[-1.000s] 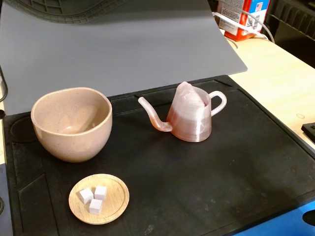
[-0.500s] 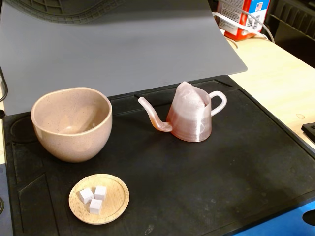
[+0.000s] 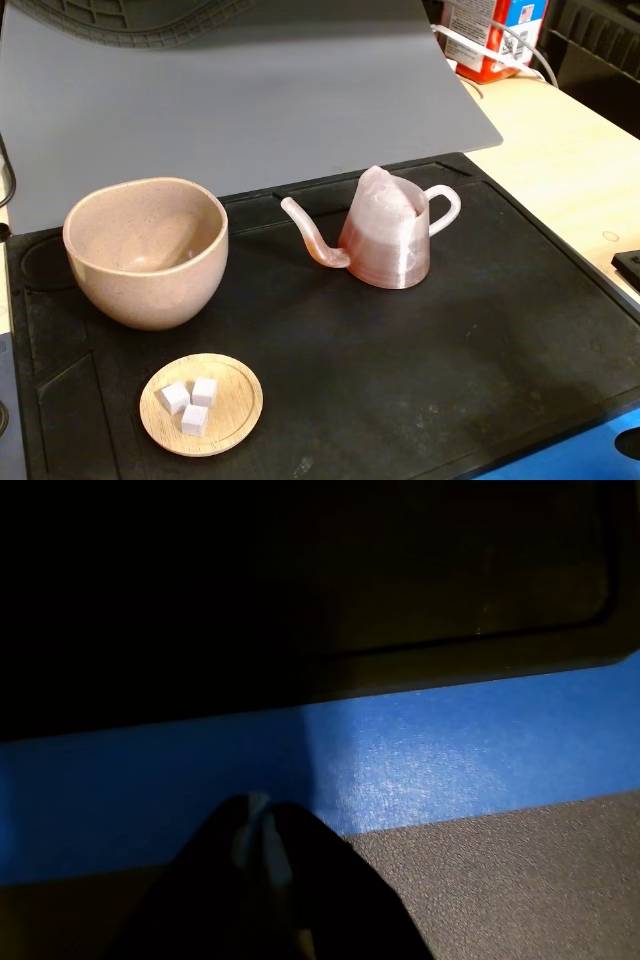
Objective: Pick up a kettle and pour liquid into a cup.
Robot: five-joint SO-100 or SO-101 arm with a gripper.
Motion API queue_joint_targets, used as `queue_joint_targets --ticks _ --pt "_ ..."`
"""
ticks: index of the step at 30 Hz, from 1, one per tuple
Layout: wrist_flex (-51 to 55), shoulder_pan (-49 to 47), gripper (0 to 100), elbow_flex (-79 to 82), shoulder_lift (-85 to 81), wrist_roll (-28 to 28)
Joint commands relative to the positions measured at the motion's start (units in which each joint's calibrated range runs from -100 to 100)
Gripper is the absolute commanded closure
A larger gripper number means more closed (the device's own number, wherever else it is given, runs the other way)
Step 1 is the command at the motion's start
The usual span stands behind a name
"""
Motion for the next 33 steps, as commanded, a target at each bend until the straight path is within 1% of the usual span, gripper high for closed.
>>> queue_joint_targets --ticks 1,2,4,7,8,10,12,17,21,23,24,25,27,29,32,33 --pt "-0.4 0.1 100 0.0 0.7 0.2" --pt "-0.6 0.0 100 -0.2 0.7 0.2" --pt "-8.3 0.0 100 -1.1 3.4 0.2" --pt "-23.6 0.0 100 -1.5 10.7 0.2" --pt "-26.1 0.0 100 -1.4 11.6 0.2" --pt "-41.8 0.0 100 -0.5 18.8 0.2" --pt "-52.6 0.4 99 -0.5 25.0 0.2" --pt "-70.6 0.6 99 -3.3 39.7 0.3" --pt "-71.0 0.6 99 -14.7 52.0 0.3" --pt "-81.6 0.6 99 -15.0 58.6 0.3" --pt "-84.8 0.6 99 -15.8 61.6 1.7" --pt "-86.4 0.7 99 -17.3 64.6 4.5" --pt "-90.8 0.1 99 -21.8 72.7 5.4" --pt "-97.2 0.0 91 -26.2 80.5 5.4" --pt "-99.7 0.0 89 -28.5 86.6 5.5" --pt "-99.7 -0.3 89 -28.5 87.5 6.3"
